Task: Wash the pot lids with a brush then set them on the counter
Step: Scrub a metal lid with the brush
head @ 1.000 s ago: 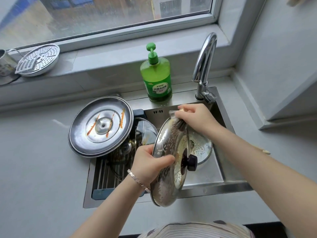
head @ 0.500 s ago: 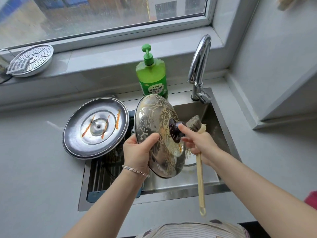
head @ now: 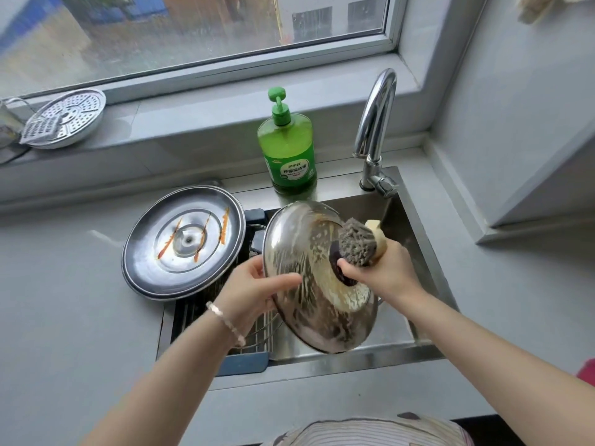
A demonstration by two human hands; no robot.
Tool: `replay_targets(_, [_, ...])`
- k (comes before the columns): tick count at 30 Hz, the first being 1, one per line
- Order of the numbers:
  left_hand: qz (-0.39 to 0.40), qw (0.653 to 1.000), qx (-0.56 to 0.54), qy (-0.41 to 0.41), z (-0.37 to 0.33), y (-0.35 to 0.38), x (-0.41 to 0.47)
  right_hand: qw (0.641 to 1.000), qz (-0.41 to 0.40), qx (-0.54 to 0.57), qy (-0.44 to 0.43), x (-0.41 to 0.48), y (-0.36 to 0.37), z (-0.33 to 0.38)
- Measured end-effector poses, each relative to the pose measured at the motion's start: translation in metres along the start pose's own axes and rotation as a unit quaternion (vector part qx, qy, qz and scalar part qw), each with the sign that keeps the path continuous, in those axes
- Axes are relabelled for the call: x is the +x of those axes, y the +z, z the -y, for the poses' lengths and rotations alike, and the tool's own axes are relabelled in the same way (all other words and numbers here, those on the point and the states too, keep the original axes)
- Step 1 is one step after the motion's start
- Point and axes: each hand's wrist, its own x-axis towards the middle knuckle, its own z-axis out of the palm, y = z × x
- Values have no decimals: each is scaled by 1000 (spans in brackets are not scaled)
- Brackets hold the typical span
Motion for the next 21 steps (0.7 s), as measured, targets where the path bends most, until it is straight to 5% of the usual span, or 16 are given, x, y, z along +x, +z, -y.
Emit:
replay_targets(3, [-11,998,-47,-41,-11,3,4,995,46,-24,-84,-7,-3,3])
replay_targets(7, [-82,994,-55,-39,-5,11,5,996,86,30,20,-2,-16,12])
replay_targets(10, [-114,992,-51,-34,0,15,6,984,88,-150,33,4,-20,21])
replay_targets(16, [-123,989,-82,0,1,26,0,966,109,-170,-160,-43,7,49])
replay_targets(21, [-104,993,-48,24,-2,25,-3,995,85,-50,-26,-5,-2,37])
